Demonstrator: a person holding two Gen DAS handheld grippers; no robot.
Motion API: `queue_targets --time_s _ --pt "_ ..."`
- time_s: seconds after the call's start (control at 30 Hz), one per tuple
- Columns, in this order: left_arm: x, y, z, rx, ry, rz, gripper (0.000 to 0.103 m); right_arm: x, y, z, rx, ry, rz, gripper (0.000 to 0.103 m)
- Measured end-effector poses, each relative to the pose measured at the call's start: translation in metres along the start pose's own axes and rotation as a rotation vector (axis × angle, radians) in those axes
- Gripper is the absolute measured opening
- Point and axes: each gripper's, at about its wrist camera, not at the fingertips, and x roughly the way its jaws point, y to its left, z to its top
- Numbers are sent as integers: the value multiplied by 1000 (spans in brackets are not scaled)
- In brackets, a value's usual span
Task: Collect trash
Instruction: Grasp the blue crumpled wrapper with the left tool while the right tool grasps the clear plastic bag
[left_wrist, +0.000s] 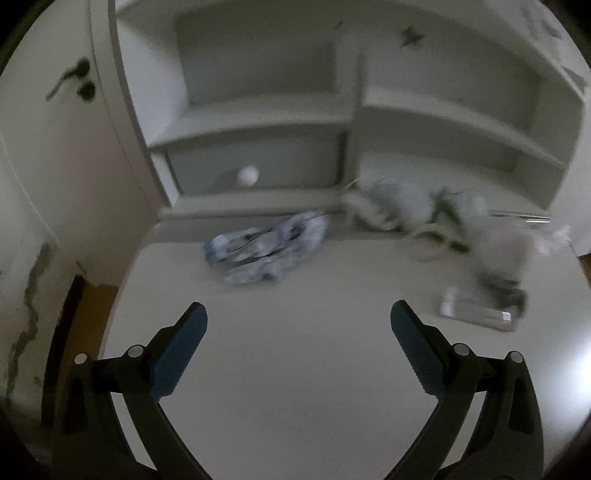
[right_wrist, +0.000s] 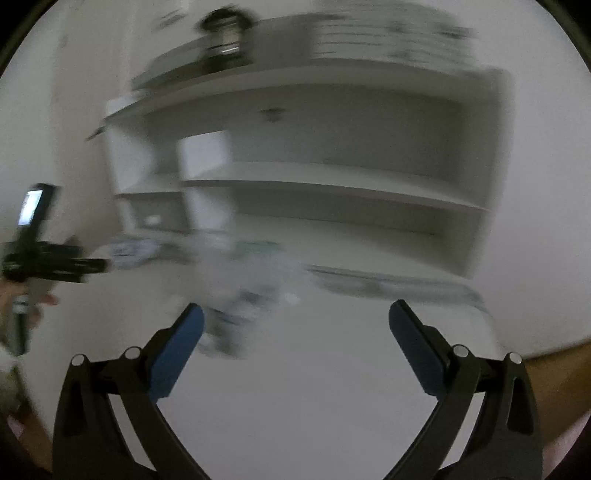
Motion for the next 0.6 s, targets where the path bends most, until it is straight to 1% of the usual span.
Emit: queue_targets --time_s 0.07,0.17,0.23,0.27,0.33,0.37,0.4,0.43,0.47,0.5,0.53,0.6 --pt "17 8 9 0 29 -10 96 26 33 20 -81 18 51 97" --pt "48 14 28 2 54 -21 96 68 70 42 -200 66 69 97" --pt "66 16 40 10 72 -24 96 91 79 46 -250 116 71 97" --pt "76 17 44 18 87 -10 96 104 80 46 -267 150 60 97" --pt "87 14 47 33 108 3 96 132 76 45 -255 224 42 97" --pt "93 14 46 34 117 -8 96 141 71 43 -228 256 55 97" --pt "97 15 45 30 118 -26 96 142 67 38 -206 271 73 91" --pt "98 16 44 25 110 -38 90 147 65 36 -187 284 81 71" --pt "97 16 43 27 96 -48 81 152 61 33 -164 301 85 58" --pt "97 17 43 30 85 -67 76 149 54 28 -142 307 110 39" --pt "95 17 43 29 75 -74 68 150 51 26 -110 312 128 37" --pt "88 16 43 40 45 -78 51 146 47 24 -97 291 122 35"
